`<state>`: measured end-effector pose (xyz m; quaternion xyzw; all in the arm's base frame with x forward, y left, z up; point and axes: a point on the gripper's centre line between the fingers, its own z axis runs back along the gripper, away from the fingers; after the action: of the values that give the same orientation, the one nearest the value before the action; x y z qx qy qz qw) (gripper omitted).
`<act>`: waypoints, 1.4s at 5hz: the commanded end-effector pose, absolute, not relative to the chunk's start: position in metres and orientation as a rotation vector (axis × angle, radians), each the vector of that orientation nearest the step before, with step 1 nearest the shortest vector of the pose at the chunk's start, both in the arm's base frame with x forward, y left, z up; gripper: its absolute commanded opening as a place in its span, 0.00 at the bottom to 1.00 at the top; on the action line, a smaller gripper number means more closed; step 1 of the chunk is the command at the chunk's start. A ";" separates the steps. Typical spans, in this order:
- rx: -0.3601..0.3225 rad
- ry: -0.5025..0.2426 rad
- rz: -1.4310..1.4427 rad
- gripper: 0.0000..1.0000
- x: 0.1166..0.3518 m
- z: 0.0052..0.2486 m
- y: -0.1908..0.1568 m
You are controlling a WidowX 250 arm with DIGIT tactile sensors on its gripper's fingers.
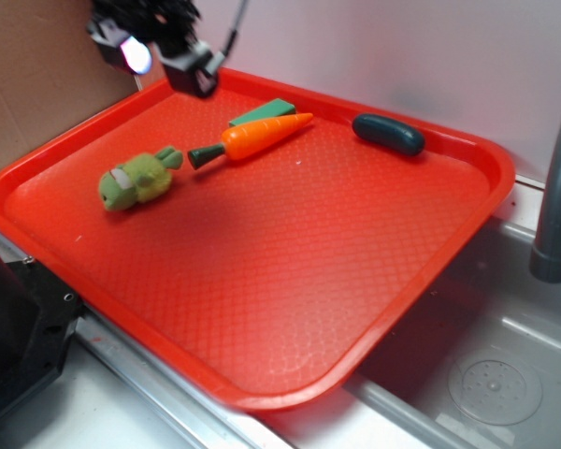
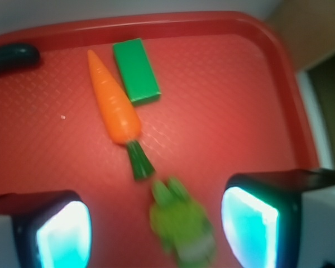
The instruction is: Grab the carrot.
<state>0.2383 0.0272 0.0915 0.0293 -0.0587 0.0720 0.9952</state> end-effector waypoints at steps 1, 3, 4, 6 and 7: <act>0.015 -0.115 0.055 1.00 0.282 0.056 0.028; 0.035 0.004 0.047 0.63 0.292 0.039 0.026; 0.056 0.035 0.050 0.09 0.296 0.036 0.027; 0.064 0.045 0.054 0.00 0.300 0.039 0.029; 0.071 0.012 0.071 0.00 0.288 0.072 0.028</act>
<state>0.2821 0.0313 0.0564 0.0346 0.0409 0.0420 0.9977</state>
